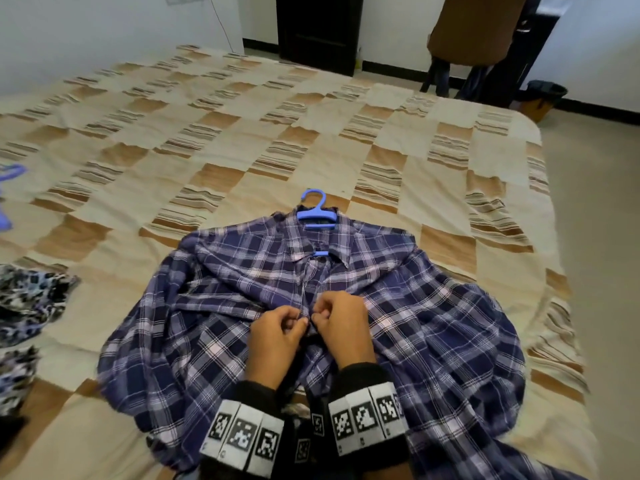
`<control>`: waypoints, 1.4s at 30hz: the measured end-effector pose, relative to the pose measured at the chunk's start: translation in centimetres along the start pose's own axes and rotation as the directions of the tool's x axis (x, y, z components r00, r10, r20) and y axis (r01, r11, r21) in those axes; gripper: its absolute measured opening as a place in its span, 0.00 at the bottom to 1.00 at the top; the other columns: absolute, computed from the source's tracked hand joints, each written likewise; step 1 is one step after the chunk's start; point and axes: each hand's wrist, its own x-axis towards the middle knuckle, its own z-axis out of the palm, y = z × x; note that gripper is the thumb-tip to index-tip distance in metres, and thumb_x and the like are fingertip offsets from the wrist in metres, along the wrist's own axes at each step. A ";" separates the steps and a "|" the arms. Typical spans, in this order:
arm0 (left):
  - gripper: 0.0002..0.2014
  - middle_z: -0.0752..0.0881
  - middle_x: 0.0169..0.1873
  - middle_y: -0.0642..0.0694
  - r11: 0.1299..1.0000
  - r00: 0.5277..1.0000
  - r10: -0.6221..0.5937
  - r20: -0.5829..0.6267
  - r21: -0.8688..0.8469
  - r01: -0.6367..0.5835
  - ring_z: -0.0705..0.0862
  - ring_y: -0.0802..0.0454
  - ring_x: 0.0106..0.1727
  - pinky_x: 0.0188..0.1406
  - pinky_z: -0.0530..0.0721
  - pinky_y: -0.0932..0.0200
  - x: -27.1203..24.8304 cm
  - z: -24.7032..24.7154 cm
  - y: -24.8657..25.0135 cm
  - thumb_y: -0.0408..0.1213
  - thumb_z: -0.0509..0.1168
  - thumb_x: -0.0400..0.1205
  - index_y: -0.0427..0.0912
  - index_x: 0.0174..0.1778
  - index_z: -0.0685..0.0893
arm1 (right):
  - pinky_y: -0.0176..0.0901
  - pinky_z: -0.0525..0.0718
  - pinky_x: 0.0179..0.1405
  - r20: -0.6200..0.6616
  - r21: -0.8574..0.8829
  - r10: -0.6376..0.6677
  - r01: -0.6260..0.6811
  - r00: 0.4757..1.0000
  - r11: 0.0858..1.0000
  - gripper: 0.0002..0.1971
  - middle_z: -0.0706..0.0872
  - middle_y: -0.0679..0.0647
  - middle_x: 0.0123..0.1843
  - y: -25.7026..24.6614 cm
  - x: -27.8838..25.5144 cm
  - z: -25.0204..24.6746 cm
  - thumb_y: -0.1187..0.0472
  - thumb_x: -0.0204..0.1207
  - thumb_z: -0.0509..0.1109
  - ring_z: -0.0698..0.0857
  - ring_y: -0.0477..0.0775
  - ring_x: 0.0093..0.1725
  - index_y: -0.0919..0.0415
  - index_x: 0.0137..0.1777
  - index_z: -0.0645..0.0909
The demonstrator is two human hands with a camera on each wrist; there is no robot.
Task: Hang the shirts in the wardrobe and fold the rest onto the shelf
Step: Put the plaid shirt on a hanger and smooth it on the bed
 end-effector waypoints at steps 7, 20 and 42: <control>0.07 0.83 0.24 0.48 0.920 0.959 -0.186 0.212 -0.305 0.245 0.82 0.62 0.22 0.25 0.85 0.65 2.2 0.2 -0.7 0.26 0.68 0.78 0.38 0.35 0.82 | 0.30 0.83 0.37 0.165 0.183 0.037 -0.067 0.986 0.981 0.07 0.79 0.45 0.24 1.4 2.9 -0.7 0.72 0.69 0.74 0.79 0.42 0.27 0.60 0.34 0.86; 0.06 0.85 0.22 0.46 0.818 0.941 -0.255 0.223 -0.468 0.333 0.82 0.59 0.20 0.23 0.85 0.67 2.2 -1.1 0.5 0.26 0.69 0.78 0.36 0.35 0.84 | 0.39 0.85 0.37 0.279 0.416 0.056 -0.173 0.959 0.893 0.02 0.86 0.62 0.34 0.6 2.8 -1.3 0.75 0.70 0.74 0.83 0.51 0.29 0.70 0.40 0.85; 0.07 0.85 0.25 0.41 0.786 0.937 -0.229 0.263 -0.518 0.338 0.85 0.57 0.22 0.25 0.86 0.67 2.1 -0.8 1.1 0.19 0.65 0.77 0.33 0.39 0.84 | 0.39 0.85 0.36 0.197 0.291 0.048 -0.105 0.979 0.951 0.10 0.82 0.50 0.25 1.1 3.3 -1.1 0.74 0.71 0.74 0.82 0.45 0.24 0.60 0.34 0.84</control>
